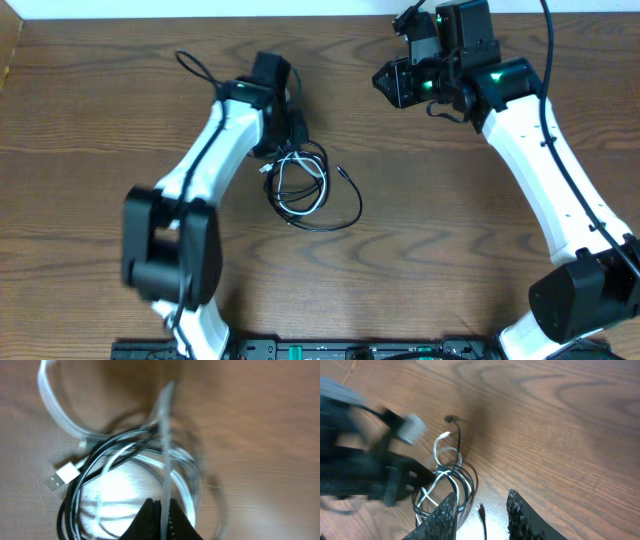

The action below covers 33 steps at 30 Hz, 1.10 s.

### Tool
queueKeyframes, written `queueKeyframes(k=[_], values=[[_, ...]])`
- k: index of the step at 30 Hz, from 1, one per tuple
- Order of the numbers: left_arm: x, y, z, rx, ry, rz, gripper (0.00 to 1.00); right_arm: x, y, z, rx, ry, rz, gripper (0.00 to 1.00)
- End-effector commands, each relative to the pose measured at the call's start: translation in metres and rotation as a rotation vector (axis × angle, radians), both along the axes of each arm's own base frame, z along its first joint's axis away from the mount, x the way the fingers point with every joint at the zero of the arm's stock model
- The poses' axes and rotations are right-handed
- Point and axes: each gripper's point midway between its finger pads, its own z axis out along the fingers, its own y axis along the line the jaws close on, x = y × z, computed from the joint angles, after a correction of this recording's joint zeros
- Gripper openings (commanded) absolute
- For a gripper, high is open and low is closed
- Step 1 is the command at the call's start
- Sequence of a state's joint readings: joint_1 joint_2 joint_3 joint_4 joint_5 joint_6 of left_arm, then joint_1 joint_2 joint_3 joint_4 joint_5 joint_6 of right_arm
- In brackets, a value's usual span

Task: Untangle cables

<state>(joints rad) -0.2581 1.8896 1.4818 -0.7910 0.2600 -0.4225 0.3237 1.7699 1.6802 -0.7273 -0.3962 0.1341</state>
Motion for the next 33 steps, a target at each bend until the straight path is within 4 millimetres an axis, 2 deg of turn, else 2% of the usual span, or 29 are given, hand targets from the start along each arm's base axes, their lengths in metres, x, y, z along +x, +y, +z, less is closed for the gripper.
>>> queueKeyframes(k=[1, 5, 10, 16, 22, 25, 29, 33], values=[[0.016, -0.01, 0.12, -0.106, -0.33, -0.029, 0.07, -0.003, 0.012, -0.007, 0.001, 0.021, 0.023, 0.29], [0.009, -0.01, 0.18, -0.167, -0.489, -0.017, 0.07, -0.007, 0.026, -0.018, -0.004, 0.041, 0.053, 0.29], [0.004, -0.014, 0.208, -0.219, -0.565, -0.034, 0.08, -0.012, 0.041, -0.026, -0.007, 0.055, 0.087, 0.25], [0.016, -0.024, 0.244, -0.321, -0.678, -0.019, 0.07, -0.017, 0.055, -0.029, 0.002, 0.054, 0.121, 0.25], [0.026, -0.029, 0.292, -0.404, -0.81, 0.0, 0.07, -0.02, 0.059, -0.029, 0.022, 0.068, 0.143, 0.29], [0.019, -0.035, 0.326, -0.459, -0.882, -0.043, 0.08, -0.02, 0.058, -0.029, 0.02, 0.066, 0.144, 0.29], [0.006, -0.032, 0.367, -0.483, -0.974, -0.055, 0.07, -0.018, 0.057, -0.03, 0.011, 0.051, 0.156, 0.32], [-0.007, -0.028, 0.395, -0.499, -1.039, -0.061, 0.07, -0.018, 0.061, -0.033, 0.026, 0.045, 0.204, 0.32]])
